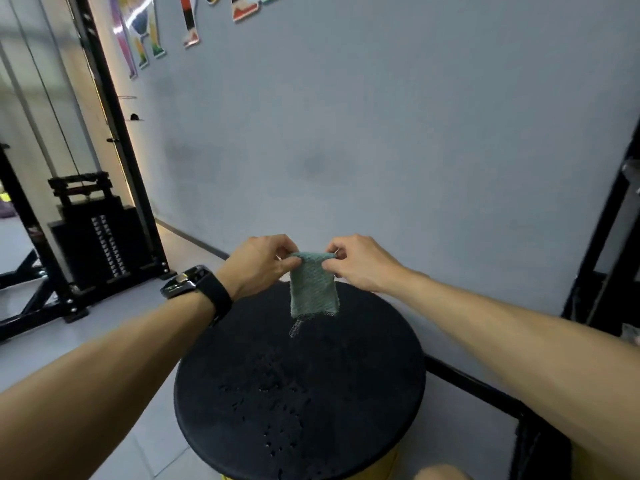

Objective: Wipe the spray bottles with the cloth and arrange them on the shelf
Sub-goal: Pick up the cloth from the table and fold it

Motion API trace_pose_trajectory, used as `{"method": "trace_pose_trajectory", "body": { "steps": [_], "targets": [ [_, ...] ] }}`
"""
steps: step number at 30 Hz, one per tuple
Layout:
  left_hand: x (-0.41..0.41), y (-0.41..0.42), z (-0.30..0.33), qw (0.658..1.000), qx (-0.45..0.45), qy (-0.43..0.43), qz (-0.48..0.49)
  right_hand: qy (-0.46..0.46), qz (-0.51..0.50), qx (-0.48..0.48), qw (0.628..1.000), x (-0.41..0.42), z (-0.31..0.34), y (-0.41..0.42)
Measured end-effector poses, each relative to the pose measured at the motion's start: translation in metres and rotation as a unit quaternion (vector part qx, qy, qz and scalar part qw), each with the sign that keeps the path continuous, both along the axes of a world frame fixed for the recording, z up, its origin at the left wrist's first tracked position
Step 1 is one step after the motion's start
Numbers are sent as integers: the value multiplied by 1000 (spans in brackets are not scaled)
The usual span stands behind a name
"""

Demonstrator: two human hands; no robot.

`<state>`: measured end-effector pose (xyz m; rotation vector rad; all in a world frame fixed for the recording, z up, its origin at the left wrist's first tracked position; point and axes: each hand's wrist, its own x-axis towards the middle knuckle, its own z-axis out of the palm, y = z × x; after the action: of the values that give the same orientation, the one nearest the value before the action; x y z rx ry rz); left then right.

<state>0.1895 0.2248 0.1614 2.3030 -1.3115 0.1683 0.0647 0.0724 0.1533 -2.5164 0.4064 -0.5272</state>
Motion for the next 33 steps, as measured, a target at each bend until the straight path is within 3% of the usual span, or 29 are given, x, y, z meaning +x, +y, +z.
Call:
{"method": "trace_pose_trajectory", "body": {
  "steps": [13,33],
  "targets": [
    [-41,4,59,997,-43,-61,-9,-45,-17,-35,998,-44,61,8],
    [-120,-48,74,991,-46,-79,-98,-49,-92,-36,994,-141,75,-31]
  ]
}}
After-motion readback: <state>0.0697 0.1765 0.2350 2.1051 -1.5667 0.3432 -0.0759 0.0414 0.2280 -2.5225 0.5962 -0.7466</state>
